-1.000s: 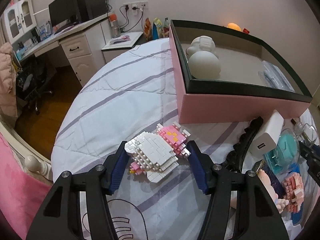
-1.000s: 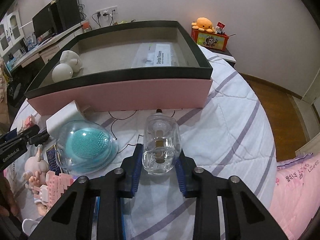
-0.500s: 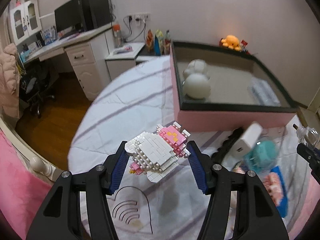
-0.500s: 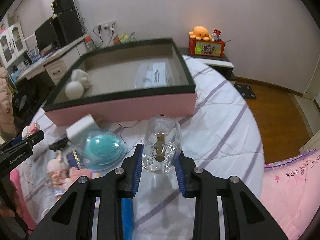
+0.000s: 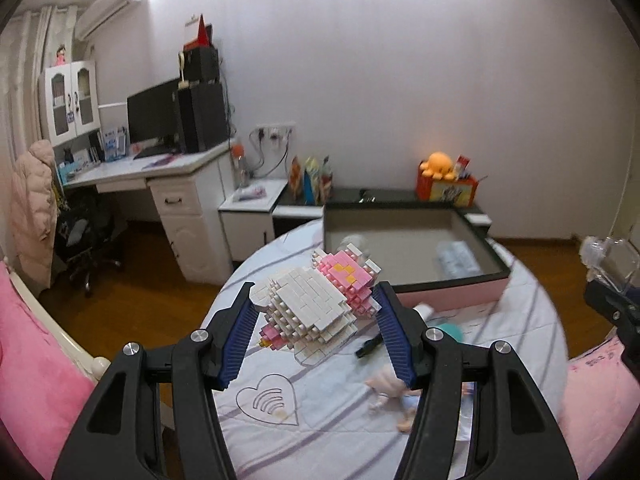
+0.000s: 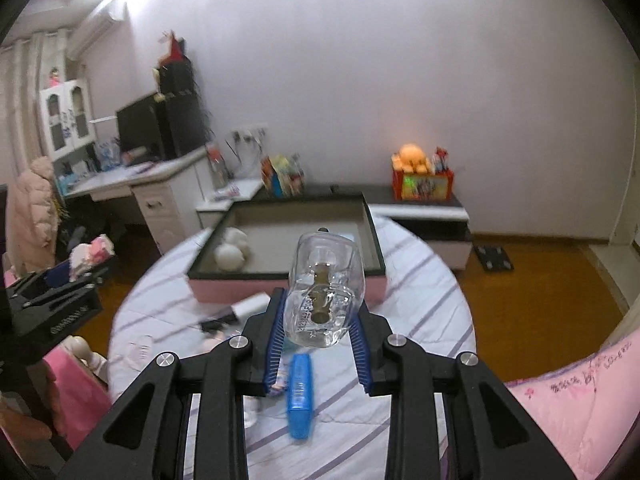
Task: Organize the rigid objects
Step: 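Lift both items over the pink box and open both tools to drop them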
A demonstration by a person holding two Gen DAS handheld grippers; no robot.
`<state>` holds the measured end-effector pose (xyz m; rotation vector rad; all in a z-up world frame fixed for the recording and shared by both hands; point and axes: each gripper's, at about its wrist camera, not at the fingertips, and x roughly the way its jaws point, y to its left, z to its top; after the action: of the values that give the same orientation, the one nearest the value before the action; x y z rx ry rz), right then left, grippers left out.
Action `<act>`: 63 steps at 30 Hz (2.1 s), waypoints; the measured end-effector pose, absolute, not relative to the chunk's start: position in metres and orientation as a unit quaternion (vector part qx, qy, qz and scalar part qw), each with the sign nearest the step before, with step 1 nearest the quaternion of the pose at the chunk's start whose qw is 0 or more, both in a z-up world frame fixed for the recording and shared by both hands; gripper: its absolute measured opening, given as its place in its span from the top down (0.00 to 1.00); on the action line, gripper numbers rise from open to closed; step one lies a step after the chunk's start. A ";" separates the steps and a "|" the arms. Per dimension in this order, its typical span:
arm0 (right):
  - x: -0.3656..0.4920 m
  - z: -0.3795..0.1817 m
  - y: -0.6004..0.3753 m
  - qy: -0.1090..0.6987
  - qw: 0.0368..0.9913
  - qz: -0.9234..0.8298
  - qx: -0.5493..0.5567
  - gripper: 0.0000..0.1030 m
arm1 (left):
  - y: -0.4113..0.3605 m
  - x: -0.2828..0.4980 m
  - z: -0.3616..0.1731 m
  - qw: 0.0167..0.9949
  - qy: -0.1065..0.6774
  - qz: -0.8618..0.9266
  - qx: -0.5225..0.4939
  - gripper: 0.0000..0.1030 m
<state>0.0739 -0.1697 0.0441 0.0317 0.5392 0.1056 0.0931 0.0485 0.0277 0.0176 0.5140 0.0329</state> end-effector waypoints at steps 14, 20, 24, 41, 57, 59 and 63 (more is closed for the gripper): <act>0.040 0.055 -0.147 0.229 0.970 0.085 -0.007 0.70 | 0.024 0.043 0.051 0.978 0.209 -0.016 0.018 0.42; 0.043 0.055 -0.153 0.231 0.969 0.084 -0.004 0.70 | 0.023 0.046 0.049 0.977 0.210 -0.014 0.019 0.42; 0.048 0.053 -0.153 0.233 0.969 0.084 -0.004 0.70 | 0.019 0.053 0.045 0.976 0.215 -0.014 0.023 0.42; 0.173 0.074 -0.169 0.223 0.973 0.058 -0.006 0.70 | -0.003 0.191 0.079 0.981 0.186 -0.029 0.055 0.42; 0.374 -0.014 -0.197 0.362 0.930 0.059 0.010 0.70 | -0.015 0.383 0.002 0.947 0.312 -0.052 0.047 0.42; 0.388 -0.028 -0.199 0.377 0.924 0.063 0.009 0.70 | -0.018 0.394 -0.013 0.939 0.336 -0.059 0.049 0.42; 0.400 -0.035 -0.195 0.385 0.921 0.066 -0.005 0.70 | -0.021 0.403 -0.028 0.932 0.353 -0.056 0.057 0.42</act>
<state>0.4004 -0.1954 -0.0348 -0.0106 0.7911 0.1348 0.4035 -0.0213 -0.0277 0.1167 0.7218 -0.1143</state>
